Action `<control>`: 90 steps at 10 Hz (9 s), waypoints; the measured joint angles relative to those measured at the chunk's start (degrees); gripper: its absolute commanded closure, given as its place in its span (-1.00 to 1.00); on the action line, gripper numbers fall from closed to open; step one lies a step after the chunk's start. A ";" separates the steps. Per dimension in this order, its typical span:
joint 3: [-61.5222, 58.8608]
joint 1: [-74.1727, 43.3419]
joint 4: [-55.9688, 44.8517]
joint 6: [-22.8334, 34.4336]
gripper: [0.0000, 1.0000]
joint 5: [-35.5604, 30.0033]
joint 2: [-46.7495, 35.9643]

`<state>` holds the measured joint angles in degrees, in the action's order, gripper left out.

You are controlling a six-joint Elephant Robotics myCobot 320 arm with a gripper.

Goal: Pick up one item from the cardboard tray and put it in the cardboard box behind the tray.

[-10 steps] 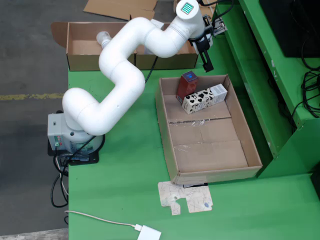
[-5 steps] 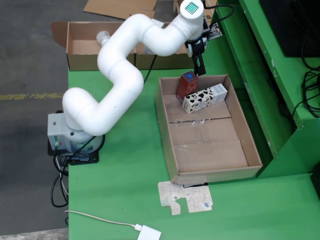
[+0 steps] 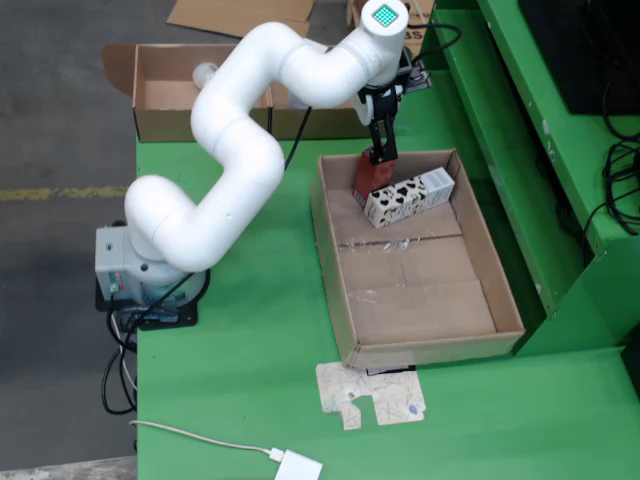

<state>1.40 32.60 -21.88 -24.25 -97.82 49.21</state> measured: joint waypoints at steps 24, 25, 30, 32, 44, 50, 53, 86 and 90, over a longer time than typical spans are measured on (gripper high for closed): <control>0.09 -5.62 6.59 4.39 -1.00 0.88 9.58; 0.09 -5.62 6.15 4.48 -1.00 0.79 9.85; 0.09 -5.71 8.61 5.01 -1.00 0.88 12.04; 0.00 -5.71 13.80 4.92 -1.00 2.90 14.86; 0.09 -5.53 36.99 5.18 -1.00 13.89 21.89; 0.09 -5.53 36.99 5.18 -1.00 13.89 21.89; 0.09 -5.62 34.97 4.39 -1.00 11.43 21.71; 0.00 -5.45 10.02 3.86 0.60 0.71 16.88; -0.17 -4.92 10.11 3.86 1.00 -0.26 16.79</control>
<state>1.23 27.68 -11.77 -20.39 -98.08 66.00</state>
